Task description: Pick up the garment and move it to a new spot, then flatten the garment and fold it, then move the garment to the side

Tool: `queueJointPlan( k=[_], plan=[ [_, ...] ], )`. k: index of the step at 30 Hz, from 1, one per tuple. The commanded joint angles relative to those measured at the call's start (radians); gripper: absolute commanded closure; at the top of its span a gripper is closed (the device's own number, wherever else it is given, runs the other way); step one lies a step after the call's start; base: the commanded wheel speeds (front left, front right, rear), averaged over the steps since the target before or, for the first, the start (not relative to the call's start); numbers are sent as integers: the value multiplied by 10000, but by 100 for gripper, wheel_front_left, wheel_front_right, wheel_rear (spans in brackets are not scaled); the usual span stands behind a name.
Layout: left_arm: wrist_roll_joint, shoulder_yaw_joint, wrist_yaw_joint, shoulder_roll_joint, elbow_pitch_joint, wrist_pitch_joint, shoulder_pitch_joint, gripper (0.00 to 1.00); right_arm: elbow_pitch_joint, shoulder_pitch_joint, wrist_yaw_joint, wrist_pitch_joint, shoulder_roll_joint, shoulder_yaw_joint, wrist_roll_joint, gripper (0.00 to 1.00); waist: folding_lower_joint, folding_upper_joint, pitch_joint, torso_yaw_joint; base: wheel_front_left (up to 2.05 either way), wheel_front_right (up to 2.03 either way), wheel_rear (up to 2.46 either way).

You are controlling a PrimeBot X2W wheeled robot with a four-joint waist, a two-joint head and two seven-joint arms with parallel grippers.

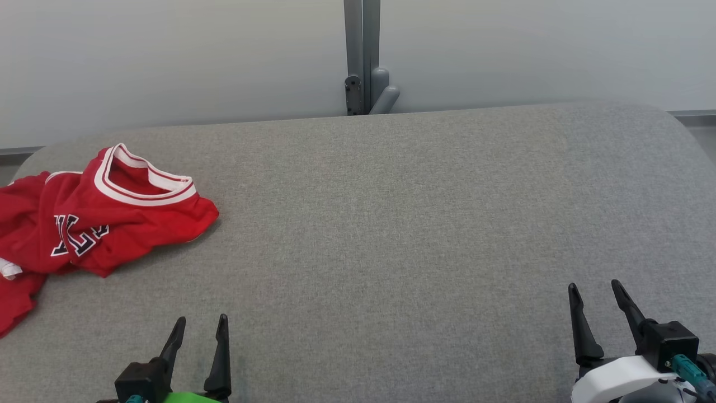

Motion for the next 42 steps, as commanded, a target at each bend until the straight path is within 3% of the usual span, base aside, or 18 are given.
queueJointPlan(
  k=[1, 18, 31, 42],
  plan=[
    [-94, -16, -23, 16, 3, -35, -115, 0, 12, 126, 4, -36, -59, 24, 109, 0, -1, 0, 1, 0, 0, 0, 0],
    [-202, -164, -22, 140, 88, -34, -262, 0, 55, 155, 4, -36, -12, 81, 229, 0, -1, 0, -18, 307, 0, 0, 0],
    [-115, -87, -23, 210, 143, -34, -103, 0, 136, 117, 2, -36, 51, 390, 269, 0, -1, 0, -215, 2313, 0, 0, 0],
    [-148, 84, -23, 235, 127, -34, 252, 0, 255, -28, 2, -34, 155, 923, 341, 0, -1, 0, -380, 3536, 0, 0, 0]
  ],
)
